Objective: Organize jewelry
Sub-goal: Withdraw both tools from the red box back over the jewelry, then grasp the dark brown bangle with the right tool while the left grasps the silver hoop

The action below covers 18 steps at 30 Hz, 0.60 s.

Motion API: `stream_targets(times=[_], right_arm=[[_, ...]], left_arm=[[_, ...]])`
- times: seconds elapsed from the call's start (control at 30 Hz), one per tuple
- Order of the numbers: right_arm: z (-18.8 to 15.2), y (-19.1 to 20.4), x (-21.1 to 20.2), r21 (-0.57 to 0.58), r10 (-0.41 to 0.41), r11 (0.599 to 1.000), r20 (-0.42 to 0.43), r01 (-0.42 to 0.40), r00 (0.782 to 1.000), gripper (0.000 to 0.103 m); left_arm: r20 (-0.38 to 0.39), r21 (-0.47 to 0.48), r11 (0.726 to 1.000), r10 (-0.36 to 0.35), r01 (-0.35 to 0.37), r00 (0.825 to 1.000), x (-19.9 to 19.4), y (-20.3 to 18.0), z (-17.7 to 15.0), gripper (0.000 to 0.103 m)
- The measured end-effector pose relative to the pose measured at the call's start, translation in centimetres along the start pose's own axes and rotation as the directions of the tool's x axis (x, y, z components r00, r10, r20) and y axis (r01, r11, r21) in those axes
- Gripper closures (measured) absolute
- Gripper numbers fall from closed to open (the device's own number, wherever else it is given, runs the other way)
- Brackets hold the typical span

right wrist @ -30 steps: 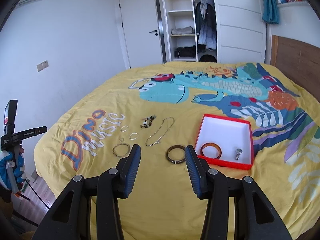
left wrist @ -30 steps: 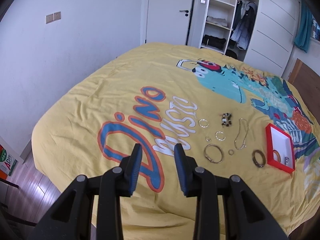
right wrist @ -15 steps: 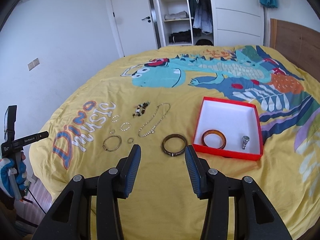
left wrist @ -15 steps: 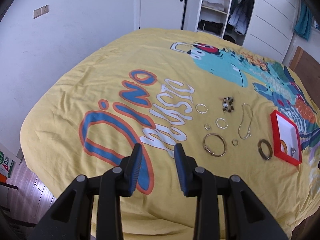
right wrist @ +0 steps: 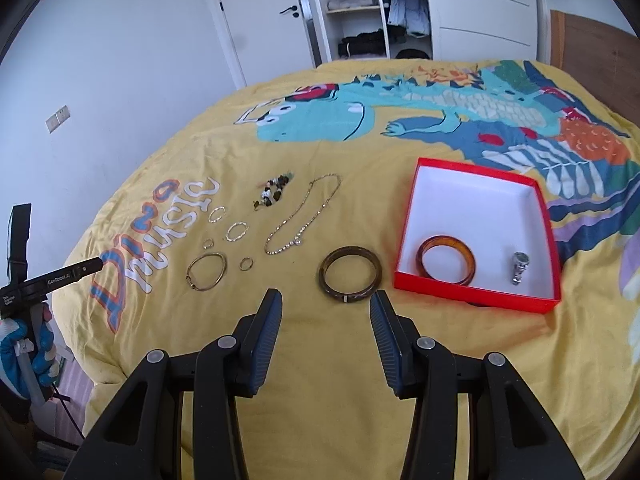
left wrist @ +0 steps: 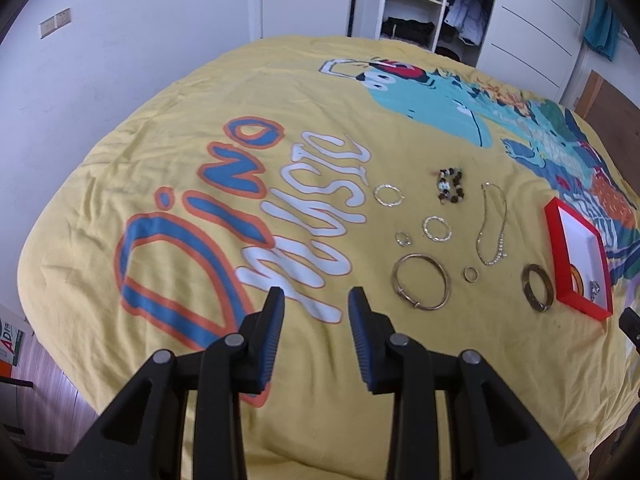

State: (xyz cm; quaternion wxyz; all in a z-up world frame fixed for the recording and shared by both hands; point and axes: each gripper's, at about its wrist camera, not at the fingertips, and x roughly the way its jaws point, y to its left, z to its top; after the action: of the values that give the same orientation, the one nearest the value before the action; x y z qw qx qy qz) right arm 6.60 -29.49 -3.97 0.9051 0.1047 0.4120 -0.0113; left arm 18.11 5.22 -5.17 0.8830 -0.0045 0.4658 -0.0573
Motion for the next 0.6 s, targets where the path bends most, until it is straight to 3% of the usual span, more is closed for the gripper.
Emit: stream_targets(times=[0.6], right_arm=[[0.5,0.4,7.4,-0.039,0.050,0.998,-0.096,-0.054,0.994,0.058]], left_arm=[[-0.077,0.064,0.993,-0.091,0.096,0.993,4.8,-4.5,0.0,0.071]])
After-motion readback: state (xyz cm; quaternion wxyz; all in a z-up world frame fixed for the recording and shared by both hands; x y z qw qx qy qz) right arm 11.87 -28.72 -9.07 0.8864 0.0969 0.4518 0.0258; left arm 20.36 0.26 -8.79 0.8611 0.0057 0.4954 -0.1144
